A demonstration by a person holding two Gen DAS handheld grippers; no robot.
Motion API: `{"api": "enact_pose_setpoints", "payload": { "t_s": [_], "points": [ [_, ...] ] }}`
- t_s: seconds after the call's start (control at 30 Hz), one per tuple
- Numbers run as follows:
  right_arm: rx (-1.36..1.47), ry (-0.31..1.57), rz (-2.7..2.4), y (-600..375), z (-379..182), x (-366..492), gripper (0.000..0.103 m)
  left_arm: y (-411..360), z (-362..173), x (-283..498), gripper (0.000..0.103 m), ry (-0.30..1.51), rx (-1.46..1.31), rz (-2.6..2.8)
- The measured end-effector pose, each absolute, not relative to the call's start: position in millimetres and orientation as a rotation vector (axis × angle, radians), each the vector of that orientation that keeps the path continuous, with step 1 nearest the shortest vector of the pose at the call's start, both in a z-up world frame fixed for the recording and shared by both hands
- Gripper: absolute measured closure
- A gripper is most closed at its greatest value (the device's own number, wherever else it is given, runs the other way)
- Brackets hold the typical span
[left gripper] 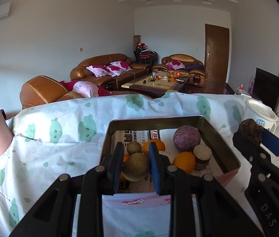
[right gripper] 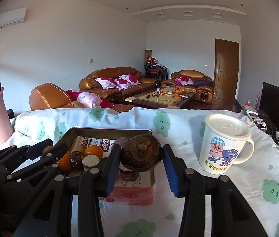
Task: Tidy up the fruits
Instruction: 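Lower both held fruits into the pink tin and open both tools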
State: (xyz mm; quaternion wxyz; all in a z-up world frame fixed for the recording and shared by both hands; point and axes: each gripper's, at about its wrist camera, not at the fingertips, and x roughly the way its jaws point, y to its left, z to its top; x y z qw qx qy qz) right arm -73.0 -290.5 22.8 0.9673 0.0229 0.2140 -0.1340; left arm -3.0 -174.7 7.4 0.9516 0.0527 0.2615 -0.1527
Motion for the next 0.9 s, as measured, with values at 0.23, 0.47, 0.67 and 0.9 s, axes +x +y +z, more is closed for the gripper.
{"api": "enact_pose_setpoints", "payload": {
  "t_s": [0.23,0.47,0.67,0.9],
  "points": [
    [0.031,0.423,-0.311,-299.4,22.0,-70.3,0.057,-186.3,5.9,10.3,0.076,0.537,0.091,-0.322],
    [0.023,0.421,-0.328,-298.5,20.8,-62.5,0.057,-179.2,1.7,26.5,0.076,0.547,0.072,-0.303],
    [0.097,0.463,-0.313,-304.1,17.1,-51.0,0.057,-173.3,-1.9,34.3,0.076,0.563,0.064,-0.299],
    [0.142,0.483,-0.309,-305.9,18.4,-23.9,0.057,-171.5,-2.4,37.5,0.076,0.573,0.058,-0.307]
  ]
}}
